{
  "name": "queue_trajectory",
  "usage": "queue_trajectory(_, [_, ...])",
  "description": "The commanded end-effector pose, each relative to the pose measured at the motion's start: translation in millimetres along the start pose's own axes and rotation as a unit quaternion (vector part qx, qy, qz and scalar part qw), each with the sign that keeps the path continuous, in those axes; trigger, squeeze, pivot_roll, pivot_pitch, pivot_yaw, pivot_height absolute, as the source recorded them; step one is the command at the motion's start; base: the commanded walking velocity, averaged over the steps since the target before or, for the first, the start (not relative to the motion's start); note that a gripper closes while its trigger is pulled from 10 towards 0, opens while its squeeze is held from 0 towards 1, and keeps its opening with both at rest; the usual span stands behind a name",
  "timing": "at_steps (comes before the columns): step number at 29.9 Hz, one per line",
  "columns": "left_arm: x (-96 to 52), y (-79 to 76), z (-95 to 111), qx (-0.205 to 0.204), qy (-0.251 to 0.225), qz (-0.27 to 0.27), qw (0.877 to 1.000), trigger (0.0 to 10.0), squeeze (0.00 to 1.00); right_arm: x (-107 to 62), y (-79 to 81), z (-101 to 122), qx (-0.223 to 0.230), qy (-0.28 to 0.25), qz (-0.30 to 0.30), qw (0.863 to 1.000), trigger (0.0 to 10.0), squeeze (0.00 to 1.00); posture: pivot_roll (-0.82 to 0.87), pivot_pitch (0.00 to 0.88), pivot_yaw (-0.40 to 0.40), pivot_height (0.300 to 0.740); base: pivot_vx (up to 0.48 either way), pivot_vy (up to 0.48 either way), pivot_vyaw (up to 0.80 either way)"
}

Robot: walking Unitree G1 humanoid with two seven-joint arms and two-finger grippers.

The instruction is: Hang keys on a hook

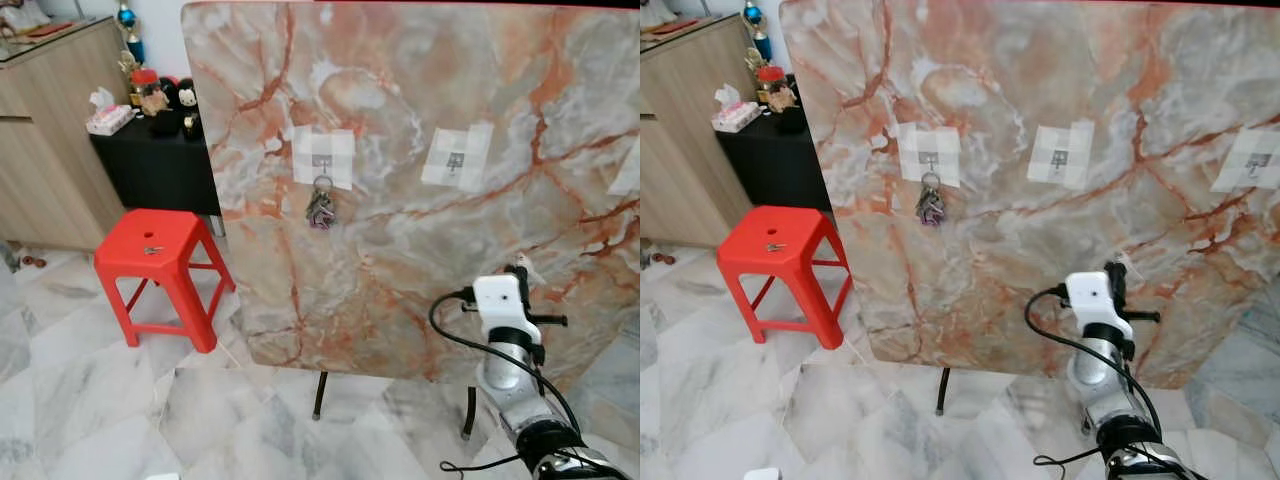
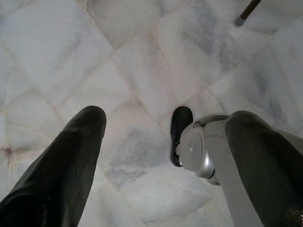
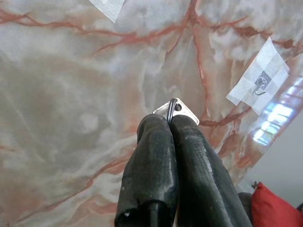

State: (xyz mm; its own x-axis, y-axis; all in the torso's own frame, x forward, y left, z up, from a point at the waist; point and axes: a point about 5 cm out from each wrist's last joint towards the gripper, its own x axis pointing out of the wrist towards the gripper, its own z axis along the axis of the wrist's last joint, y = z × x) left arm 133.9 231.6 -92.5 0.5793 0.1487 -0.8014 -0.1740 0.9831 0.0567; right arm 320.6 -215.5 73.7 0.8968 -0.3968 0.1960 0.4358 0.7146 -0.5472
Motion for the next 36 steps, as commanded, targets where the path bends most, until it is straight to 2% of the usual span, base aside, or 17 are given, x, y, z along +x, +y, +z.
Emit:
queue_trajectory(1, [-0.6, -0.7, -3, 0.009, 0.006, 0.0, 1.0, 10.0, 0.0, 4.6, -0.6, 10, 0.004, -0.021, -0.012, 1.0, 10.0, 0.0, 0.12, 0.0, -0.014, 0.74, 0.0, 0.0, 0.0])
queue_trajectory(5, [-3.2, 8.2, -7, 0.008, 0.009, 0.005, 1.0, 10.0, 0.0, 5.4, -3.8, 10, 0.03, -0.006, -0.032, 0.999, 10.0, 0.0, 0.12, 0.0, -0.013, 0.74, 0.0, 0.0, 0.0])
queue_trajectory(7, [-5.1, 16.9, -8, 0.013, 0.01, 0.008, 1.0, 10.0, 0.0, 6.2, -4.4, 12, 0.02, -0.013, -0.038, 0.999, 10.0, 0.0, 0.11, 0.0, -0.011, 0.74, 0.0, 0.0, 0.0])
queue_trajectory(8, [-6.5, 22.6, -9, 0.011, 0.01, 0.011, 1.0, 10.0, 0.0, 6.8, -4.5, 16, 0.011, -0.024, -0.043, 0.999, 10.0, 0.0, 0.11, 0.0, -0.011, 0.74, 0.0, 0.0, 0.0])
queue_trajectory(9, [-9.6, 34.1, -11, 0.009, 0.011, 0.017, 1.0, 10.0, 0.0, 8.4, -3.1, 24, -0.015, -0.057, -0.044, 0.997, 10.0, 0.0, 0.11, 0.0, -0.011, 0.74, 0.0, 0.0, 0.0])
queue_trajectory(13, [-15.6, 53.8, -14, 0.005, 0.011, 0.027, 1.0, 10.0, 0.0, 10.7, 7.6, 44, -0.077, -0.126, -0.029, 0.989, 10.0, 0.0, 0.12, 0.0, -0.013, 0.74, 0.0, 0.0, 0.0])
queue_trajectory(20, [-16.9, 58.1, -14, -0.003, 0.007, 0.031, 0.999, 10.0, 0.0, 13.1, 17.0, 64, -0.107, -0.174, -0.025, 0.979, 10.0, 0.0, 0.13, 0.0, -0.02, 0.74, 0.0, 0.0, 0.0])
queue_trajectory(23, [-13.8, 49.7, -11, -0.007, 0.005, 0.024, 1.0, 10.0, 0.0, 16.0, 19.1, 71, -0.115, -0.18, -0.031, 0.976, 10.0, 0.0, 0.13, 0.0, -0.023, 0.74, 0.0, 0.0, 0.0])
queue_trajectory(25, [-9.7, 38.7, -8, -0.006, 0.002, 0.017, 1.0, 10.0, 0.0, 17.9, 18.7, 71, -0.121, -0.179, -0.036, 0.976, 10.0, 0.0, 0.13, 0.0, -0.025, 0.74, 0.0, 0.0, 0.0])
queue_trajectory(26, [-9.7, 38.7, -8, -0.006, 0.002, 0.017, 1.0, 10.0, 0.0, 17.9, 18.7, 71, -0.121, -0.179, -0.036, 0.976, 10.0, 0.0, 0.13, 0.0, -0.025, 0.74, 0.0, 0.0, 0.0])
queue_trajectory(28, [-3.2, 16.3, -2, -0.003, -0.001, 0.004, 1.0, 10.0, 0.0, 19.6, 18.4, 72, -0.134, -0.182, -0.039, 0.973, 10.0, 0.0, 0.13, 0.0, -0.027, 0.74, 0.0, 0.0, 0.0])
queue_trajectory(31, [1.7, -0.9, 5, -0.004, -0.006, -0.005, 1.0, 10.0, 0.0, 21.0, 17.5, 72, -0.139, -0.181, -0.041, 0.973, 10.0, 0.0, 0.13, 0.0, -0.027, 0.74, 0.0, 0.0, 0.0])
queue_trajectory(34, [3.5, -8.4, 9, -0.004, -0.009, -0.01, 1.0, 10.0, 0.0, 21.4, 17.1, 72, -0.141, -0.179, -0.042, 0.973, 10.0, 0.0, 0.13, 0.0, -0.028, 0.74, 0.0, 0.0, 0.0])
queue_trajectory(36, [5.7, -17.5, 13, -0.004, -0.011, -0.015, 1.0, 10.0, 0.0, 22.4, 16.1, 69, -0.126, -0.158, -0.04, 0.979, 10.0, 0.0, 0.13, 0.0, -0.029, 0.74, 0.0, 0.0, 0.0])
